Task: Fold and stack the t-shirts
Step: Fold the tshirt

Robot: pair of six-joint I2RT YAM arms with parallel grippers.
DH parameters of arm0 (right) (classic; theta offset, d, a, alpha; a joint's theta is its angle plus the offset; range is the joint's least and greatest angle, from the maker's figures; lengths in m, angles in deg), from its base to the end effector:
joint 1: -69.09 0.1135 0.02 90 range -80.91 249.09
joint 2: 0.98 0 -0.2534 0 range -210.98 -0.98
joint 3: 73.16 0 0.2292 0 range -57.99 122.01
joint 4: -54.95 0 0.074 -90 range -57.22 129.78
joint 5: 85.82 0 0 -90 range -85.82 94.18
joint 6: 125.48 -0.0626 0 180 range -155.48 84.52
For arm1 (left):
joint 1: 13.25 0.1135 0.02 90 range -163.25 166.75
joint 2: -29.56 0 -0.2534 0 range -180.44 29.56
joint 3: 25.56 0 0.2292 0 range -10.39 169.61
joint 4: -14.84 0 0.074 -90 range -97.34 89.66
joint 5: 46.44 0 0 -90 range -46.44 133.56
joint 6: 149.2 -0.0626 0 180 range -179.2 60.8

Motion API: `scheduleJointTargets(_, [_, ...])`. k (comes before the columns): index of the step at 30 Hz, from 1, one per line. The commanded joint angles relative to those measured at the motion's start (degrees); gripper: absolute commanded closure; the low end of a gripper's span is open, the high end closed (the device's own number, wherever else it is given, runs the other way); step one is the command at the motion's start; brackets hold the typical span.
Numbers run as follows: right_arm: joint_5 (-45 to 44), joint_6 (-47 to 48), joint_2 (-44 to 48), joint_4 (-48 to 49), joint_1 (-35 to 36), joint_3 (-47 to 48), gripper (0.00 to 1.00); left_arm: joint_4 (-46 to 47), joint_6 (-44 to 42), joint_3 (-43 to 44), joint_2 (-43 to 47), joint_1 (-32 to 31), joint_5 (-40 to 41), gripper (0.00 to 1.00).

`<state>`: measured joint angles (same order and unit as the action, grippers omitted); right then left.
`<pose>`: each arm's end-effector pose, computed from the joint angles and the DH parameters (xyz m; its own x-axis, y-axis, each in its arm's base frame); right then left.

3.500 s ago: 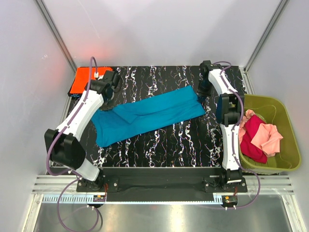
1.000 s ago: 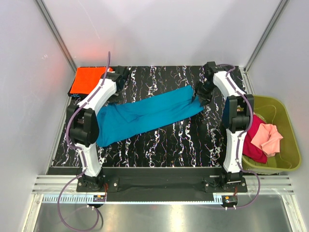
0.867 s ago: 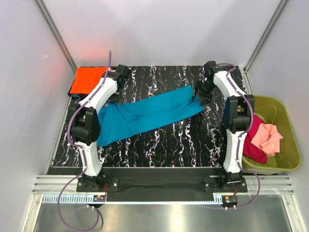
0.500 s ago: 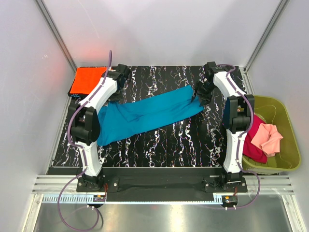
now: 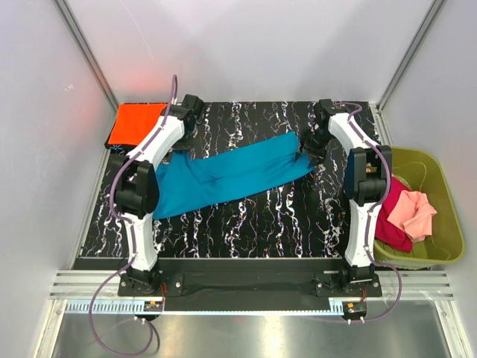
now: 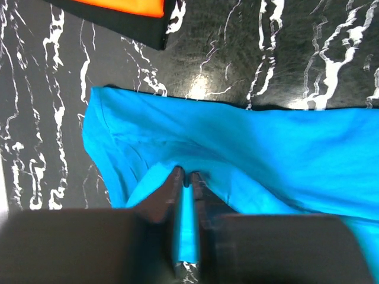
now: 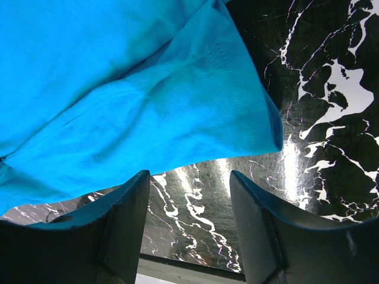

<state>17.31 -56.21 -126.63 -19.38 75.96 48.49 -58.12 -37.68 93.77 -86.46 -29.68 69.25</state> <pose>0.4189 0.0648 0.1712 -0.9667 0.2307 -0.1104 0.1925 0.9406 0.2797 0.3965 -0.0886 0.2322 -0.8771 -0.0860 -0.4726 -0.2273 0.9410 0.2505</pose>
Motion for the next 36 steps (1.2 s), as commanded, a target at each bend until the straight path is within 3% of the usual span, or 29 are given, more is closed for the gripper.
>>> scheduleJointTargets(1, [0.6,0.3,3.6,0.9,0.2,0.0,0.37,-1.1,-0.1,2.9,-0.6,0.3,3.7,0.65])
scheduleJointTargets(4, [0.5,0.5,3.9,1.0,0.9,-0.2,0.37,-2.5,0.6,2.2,2.5,0.3,7.3,0.39])
scheduleJointTargets(5, [0.6,0.5,4.0,1.1,1.3,-0.2,0.36,-2.9,1.6,1.8,3.7,0.3,7.8,0.25])
scheduleJointTargets(8, [1.9,0.7,3.6,2.4,4.5,0.7,0.34,-3.6,3.0,-1.8,9.9,0.3,7.5,0.11])
scheduleJointTargets(11, [4.8,1.0,2.8,4.5,9.3,3.6,0.34,-4.9,5.1,-8.4,17.2,0.4,5.8,0.12])
scheduleJointTargets(15, [7.9,1.3,-1.3,7.6,16.1,11.6,0.37,-4.7,7.8,-21.8,29.5,0.8,1.6,0.26])
scheduleJointTargets(17, [8.1,1.2,-4.4,8.4,19.8,15.1,0.43,-3.7,9.8,-30.3,33.6,2.4,-1.6,0.32])
scheduleJointTargets(22, [11.0,-1.4,-9.8,11.7,24.5,24.1,0.51,0.5,9.9,-42.3,42.4,13.5,-13.7,0.38])
scheduleJointTargets(25, [13.9,-2.8,-12.4,13.7,26.6,27.5,0.59,3.0,9.4,-46.0,44.2,17.5,-19.3,0.5])
scheduleJointTargets(29, [20.1,-7.1,-14.6,17.3,29.4,28.5,0.59,4.4,11.0,-48.3,44.2,19.1,-23.1,0.5])
scheduleJointTargets(33, [20.3,-7.2,-15.7,17.0,32.2,28.5,0.44,5.6,12.4,-51.0,43.7,20.5,-25.3,0.39])
scheduleJointTargets(36, [21.4,-10.0,-16.8,16.7,32.5,27.7,0.44,7.5,12.7,-52.8,43.3,21.3,-28.2,0.39])
